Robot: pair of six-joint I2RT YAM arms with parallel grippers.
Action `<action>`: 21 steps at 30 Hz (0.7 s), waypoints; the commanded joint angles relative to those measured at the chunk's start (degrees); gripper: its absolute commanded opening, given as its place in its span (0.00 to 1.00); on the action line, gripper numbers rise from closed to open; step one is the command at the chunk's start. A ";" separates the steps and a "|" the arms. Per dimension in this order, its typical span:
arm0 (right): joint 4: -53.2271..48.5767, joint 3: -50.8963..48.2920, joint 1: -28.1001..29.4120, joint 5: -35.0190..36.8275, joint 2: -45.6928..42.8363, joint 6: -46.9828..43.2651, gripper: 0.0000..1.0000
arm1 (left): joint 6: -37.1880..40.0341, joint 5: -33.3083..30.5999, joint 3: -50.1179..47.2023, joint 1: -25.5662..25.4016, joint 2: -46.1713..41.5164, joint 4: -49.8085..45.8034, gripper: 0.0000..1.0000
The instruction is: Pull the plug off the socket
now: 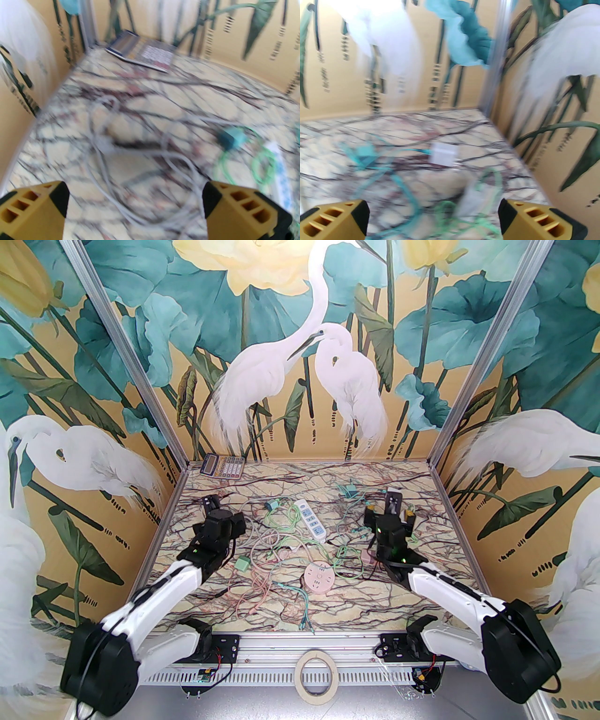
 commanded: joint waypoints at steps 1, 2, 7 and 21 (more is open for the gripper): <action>7.21 -1.53 -4.67 0.61 3.50 -4.02 0.99 | 8.08 -5.65 -1.96 2.89 4.50 11.70 1.00; 7.54 -1.45 -6.03 -0.11 5.40 -3.20 0.99 | 7.43 -5.19 -2.62 4.01 5.56 13.33 1.00; 15.73 -0.28 -9.48 -3.86 15.58 -5.39 0.99 | 6.24 6.08 -6.98 8.93 11.20 24.84 1.00; 34.09 -8.48 -24.46 -33.34 20.29 0.82 0.99 | 12.33 20.72 -17.79 13.56 21.81 62.97 1.00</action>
